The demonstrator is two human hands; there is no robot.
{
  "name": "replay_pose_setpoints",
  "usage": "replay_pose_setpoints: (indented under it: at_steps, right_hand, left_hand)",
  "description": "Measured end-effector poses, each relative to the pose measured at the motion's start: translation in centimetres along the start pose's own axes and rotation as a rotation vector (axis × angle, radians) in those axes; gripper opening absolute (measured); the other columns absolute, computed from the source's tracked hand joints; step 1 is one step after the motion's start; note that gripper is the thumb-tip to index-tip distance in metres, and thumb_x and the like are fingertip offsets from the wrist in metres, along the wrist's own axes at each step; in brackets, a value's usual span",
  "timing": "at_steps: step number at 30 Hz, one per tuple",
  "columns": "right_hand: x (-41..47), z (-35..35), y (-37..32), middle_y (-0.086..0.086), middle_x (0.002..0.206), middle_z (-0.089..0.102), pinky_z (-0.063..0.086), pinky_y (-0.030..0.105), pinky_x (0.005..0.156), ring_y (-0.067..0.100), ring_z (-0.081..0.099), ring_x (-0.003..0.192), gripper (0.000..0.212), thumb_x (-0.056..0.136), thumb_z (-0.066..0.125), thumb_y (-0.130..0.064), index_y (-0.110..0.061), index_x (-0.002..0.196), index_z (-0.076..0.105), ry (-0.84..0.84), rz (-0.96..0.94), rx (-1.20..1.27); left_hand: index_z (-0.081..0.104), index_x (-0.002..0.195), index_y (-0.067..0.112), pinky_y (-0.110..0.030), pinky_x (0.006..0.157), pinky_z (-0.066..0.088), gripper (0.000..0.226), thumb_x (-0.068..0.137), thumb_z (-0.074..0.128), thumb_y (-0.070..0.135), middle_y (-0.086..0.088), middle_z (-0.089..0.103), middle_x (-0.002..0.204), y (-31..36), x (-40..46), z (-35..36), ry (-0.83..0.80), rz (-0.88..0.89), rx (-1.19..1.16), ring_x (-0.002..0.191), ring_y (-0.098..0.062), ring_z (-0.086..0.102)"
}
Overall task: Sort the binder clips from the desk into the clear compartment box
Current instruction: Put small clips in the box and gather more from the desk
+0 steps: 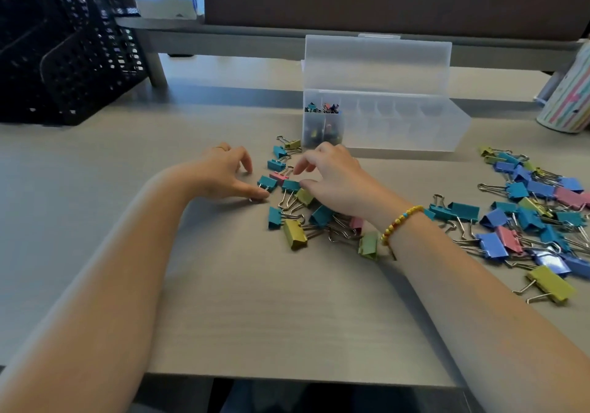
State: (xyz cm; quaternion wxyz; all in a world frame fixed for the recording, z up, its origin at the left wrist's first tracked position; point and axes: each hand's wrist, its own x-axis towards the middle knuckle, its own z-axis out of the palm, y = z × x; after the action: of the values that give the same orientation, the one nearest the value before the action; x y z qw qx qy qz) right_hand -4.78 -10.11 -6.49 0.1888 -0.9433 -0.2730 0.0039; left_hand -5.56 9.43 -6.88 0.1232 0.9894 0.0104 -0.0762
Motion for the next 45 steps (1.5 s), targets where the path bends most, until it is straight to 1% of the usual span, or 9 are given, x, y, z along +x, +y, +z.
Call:
replay_pose_setpoints:
  at_steps: [8, 14, 19, 24, 27, 30, 33, 38, 45]
  right_hand:
    - [-1.1, -0.4, -2.2, -0.007, 0.112, 0.049, 0.035, 0.032, 0.087, 0.014, 0.044, 0.106, 0.036, 0.083, 0.061, -0.051, -0.026, 0.108, 0.059, -0.280, -0.098, -0.014]
    - [-0.4, 0.6, -2.5, -0.005, 0.101, 0.047, 0.030, 0.032, 0.083, 0.016, 0.044, 0.105, 0.031, 0.084, 0.059, -0.052, -0.027, 0.103, 0.057, -0.262, -0.087, -0.037]
    - [-0.3, 1.0, -2.5, 0.001, 0.103, 0.049, 0.035, 0.036, 0.086, 0.020, 0.044, 0.103, 0.032, 0.090, 0.051, -0.048, -0.021, 0.105, 0.055, -0.168, -0.120, -0.126]
    - [-0.4, -0.3, -2.0, -0.005, 0.084, 0.059, 0.045, 0.013, 0.062, -0.001, 0.060, 0.068, 0.023, 0.092, 0.056, -0.030, -0.013, 0.103, 0.044, -0.020, 0.042, 0.612]
    - [0.1, -1.1, -0.8, 0.000, 0.087, 0.061, 0.046, 0.019, 0.065, 0.007, 0.058, 0.073, 0.027, 0.093, 0.053, -0.020, -0.012, 0.113, 0.036, 0.071, 0.202, 0.751]
    - [0.3, -1.4, 0.6, 0.005, 0.107, 0.057, 0.043, 0.018, 0.066, 0.006, 0.049, 0.077, 0.045, 0.093, 0.051, -0.020, -0.015, 0.131, 0.028, 0.063, 0.293, 0.640]
    - [0.2, -1.0, 1.2, 0.006, 0.130, 0.048, 0.039, 0.020, 0.078, 0.010, 0.046, 0.095, 0.047, 0.095, 0.049, -0.019, -0.019, 0.139, 0.032, 0.035, 0.195, 0.390]
    - [0.1, -0.1, 0.8, 0.005, 0.125, 0.054, 0.040, 0.042, 0.100, 0.022, 0.049, 0.114, 0.033, 0.095, 0.050, -0.021, -0.029, 0.126, 0.045, -0.033, 0.087, 0.117]
    - [-0.1, -0.4, 0.2, 0.001, 0.124, 0.057, 0.023, 0.037, 0.105, 0.024, 0.044, 0.121, 0.036, 0.097, 0.046, -0.025, -0.030, 0.133, 0.040, -0.010, 0.016, -0.071]
  left_hand:
    - [0.048, 0.122, 0.016, -0.031, 0.097, 0.037, 0.053, 0.081, 0.064, 0.045, -0.009, 0.041, 0.125, 1.7, -0.1, 0.4, 0.029, 0.061, 0.013, 0.112, -0.022, 0.044]
    - [0.052, 0.109, 0.010, -0.027, 0.075, 0.036, 0.032, 0.086, 0.062, 0.032, -0.008, 0.055, 0.109, 2.3, -0.2, 0.6, 0.047, 0.081, -0.036, 0.090, -0.018, 0.046]
    - [0.053, 0.109, 0.010, -0.025, 0.075, 0.035, 0.027, 0.087, 0.060, 0.025, -0.009, 0.056, 0.110, 2.3, -0.3, 0.7, 0.161, 0.106, -0.051, 0.089, -0.018, 0.047]
    - [0.048, 0.101, 0.009, -0.028, 0.064, 0.053, 0.013, 0.089, 0.052, 0.009, -0.006, 0.050, 0.089, 2.8, 0.1, 0.4, 0.295, 0.025, -0.558, 0.076, -0.019, 0.055]
    - [0.044, 0.091, 0.012, -0.020, 0.050, 0.044, 0.011, 0.094, 0.036, 0.004, 0.000, 0.042, 0.074, 3.3, 0.3, 0.5, 0.335, -0.036, -0.667, 0.064, -0.010, 0.045]
    - [0.047, 0.096, 0.017, -0.025, 0.053, 0.033, 0.019, 0.095, 0.031, 0.007, -0.001, 0.041, 0.073, 3.2, 0.4, 0.7, 0.339, 0.013, -0.519, 0.060, -0.012, 0.037]
    - [0.053, 0.113, 0.020, -0.025, 0.073, 0.034, 0.020, 0.094, 0.047, 0.024, -0.003, 0.043, 0.095, 3.3, 0.2, 1.1, 0.285, 0.076, -0.291, 0.083, -0.014, 0.042]
    - [0.058, 0.118, 0.022, -0.026, 0.081, 0.032, 0.035, 0.087, 0.058, 0.039, -0.003, 0.040, 0.104, 3.7, 0.2, 1.4, 0.243, 0.068, -0.108, 0.096, -0.014, 0.040]
    - [0.059, 0.119, 0.025, -0.023, 0.081, 0.031, 0.028, 0.093, 0.051, 0.023, -0.001, 0.042, 0.101, 2.7, -0.6, 0.3, 0.157, 0.114, -0.085, 0.092, -0.014, 0.041]
